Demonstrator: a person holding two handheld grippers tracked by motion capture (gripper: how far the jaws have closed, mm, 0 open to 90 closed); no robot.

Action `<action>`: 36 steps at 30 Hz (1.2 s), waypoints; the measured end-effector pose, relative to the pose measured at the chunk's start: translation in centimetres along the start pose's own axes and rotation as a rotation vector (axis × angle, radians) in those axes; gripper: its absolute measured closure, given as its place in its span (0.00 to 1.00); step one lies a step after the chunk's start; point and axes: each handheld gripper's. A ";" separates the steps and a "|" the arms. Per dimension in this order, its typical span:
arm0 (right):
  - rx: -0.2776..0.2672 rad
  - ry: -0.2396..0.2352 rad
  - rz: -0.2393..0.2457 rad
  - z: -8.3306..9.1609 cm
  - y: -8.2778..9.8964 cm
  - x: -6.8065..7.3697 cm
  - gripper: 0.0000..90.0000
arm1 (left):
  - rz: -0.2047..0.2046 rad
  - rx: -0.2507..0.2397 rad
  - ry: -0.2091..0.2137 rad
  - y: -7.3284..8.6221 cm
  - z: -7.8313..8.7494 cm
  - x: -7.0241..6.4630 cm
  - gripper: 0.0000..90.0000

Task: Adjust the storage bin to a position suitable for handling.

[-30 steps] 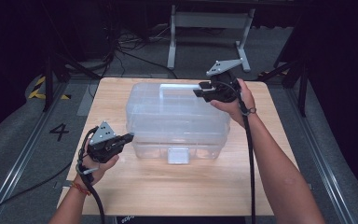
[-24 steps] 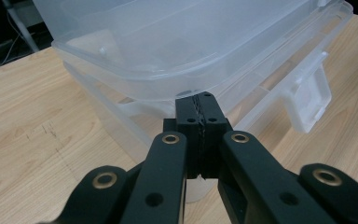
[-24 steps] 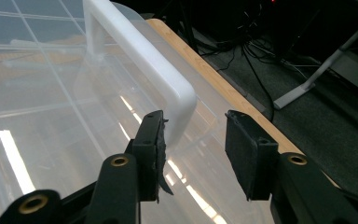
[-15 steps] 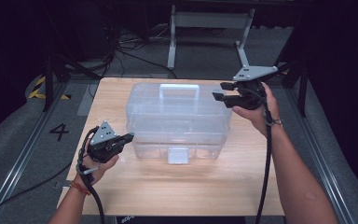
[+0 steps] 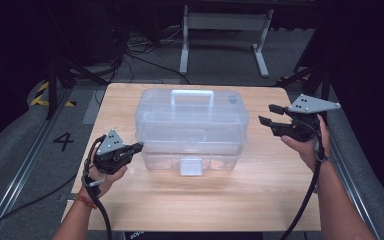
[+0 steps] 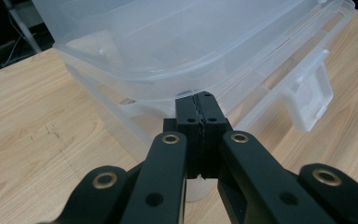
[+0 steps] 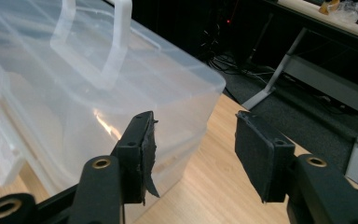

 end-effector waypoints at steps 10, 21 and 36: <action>0.000 -0.043 -0.008 -0.4 3.9 1.1 0.50 | -0.001 -0.007 -0.001 -0.6 0.3 0.1 1.00; 0.018 -0.088 0.009 -2.1 5.8 2.5 0.47 | -0.009 -0.025 0.009 -1.4 0.7 0.5 1.00; -0.016 -0.069 0.030 -3.7 5.0 3.3 0.47 | -0.030 -0.022 0.002 -2.9 0.8 0.6 1.00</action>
Point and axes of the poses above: each handheld gripper's, and its own axes: z roughly backward along the jaws, y roughly out of its underside, x roughly to its left, and after that the axes turned 4 degrees about -y, right-handed
